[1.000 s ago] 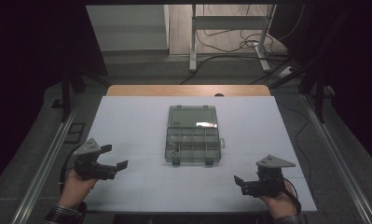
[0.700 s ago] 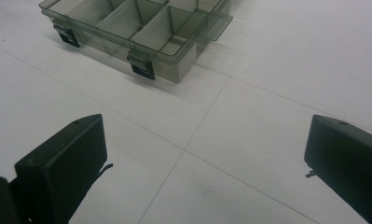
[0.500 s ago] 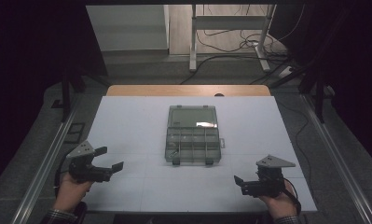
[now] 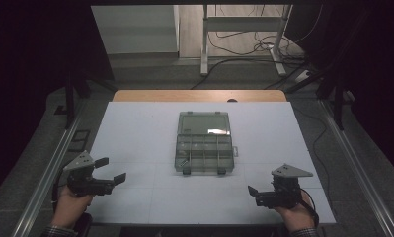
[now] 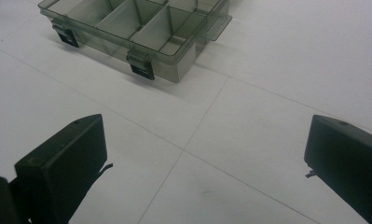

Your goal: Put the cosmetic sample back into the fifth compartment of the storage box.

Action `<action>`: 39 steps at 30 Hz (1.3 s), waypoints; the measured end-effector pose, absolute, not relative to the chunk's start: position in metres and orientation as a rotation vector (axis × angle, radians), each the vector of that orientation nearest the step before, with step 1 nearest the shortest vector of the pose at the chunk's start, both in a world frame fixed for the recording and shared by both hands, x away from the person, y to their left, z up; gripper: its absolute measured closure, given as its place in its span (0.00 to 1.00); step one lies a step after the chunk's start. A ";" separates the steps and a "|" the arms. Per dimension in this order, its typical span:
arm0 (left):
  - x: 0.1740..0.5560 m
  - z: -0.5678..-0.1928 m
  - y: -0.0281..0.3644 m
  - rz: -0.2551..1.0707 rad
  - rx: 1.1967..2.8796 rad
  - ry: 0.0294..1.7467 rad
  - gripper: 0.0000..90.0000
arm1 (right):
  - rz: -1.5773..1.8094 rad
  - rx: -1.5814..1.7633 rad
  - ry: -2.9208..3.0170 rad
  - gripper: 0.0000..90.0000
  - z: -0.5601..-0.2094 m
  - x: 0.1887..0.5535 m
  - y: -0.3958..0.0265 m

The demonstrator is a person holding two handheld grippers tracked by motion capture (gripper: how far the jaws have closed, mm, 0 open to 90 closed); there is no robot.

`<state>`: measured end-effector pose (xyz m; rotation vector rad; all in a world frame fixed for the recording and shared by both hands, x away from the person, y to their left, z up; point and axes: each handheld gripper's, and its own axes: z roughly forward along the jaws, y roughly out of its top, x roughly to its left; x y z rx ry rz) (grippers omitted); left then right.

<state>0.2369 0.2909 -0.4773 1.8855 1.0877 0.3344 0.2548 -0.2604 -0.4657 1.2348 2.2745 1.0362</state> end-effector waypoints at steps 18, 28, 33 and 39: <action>0.223 -0.479 0.308 0.344 1.859 1.128 0.05 | 1.033 1.239 2.275 0.00 -0.466 0.255 -0.260; 0.216 -0.480 0.314 0.369 1.863 1.154 0.05 | 1.034 1.240 2.274 0.00 -0.466 0.255 -0.260; 0.214 -0.481 0.317 0.379 1.870 1.167 0.05 | 1.033 1.242 2.274 0.00 -0.466 0.255 -0.260; 0.211 -0.481 0.321 0.392 1.870 1.180 0.05 | 1.033 1.242 2.273 0.00 -0.466 0.255 -0.260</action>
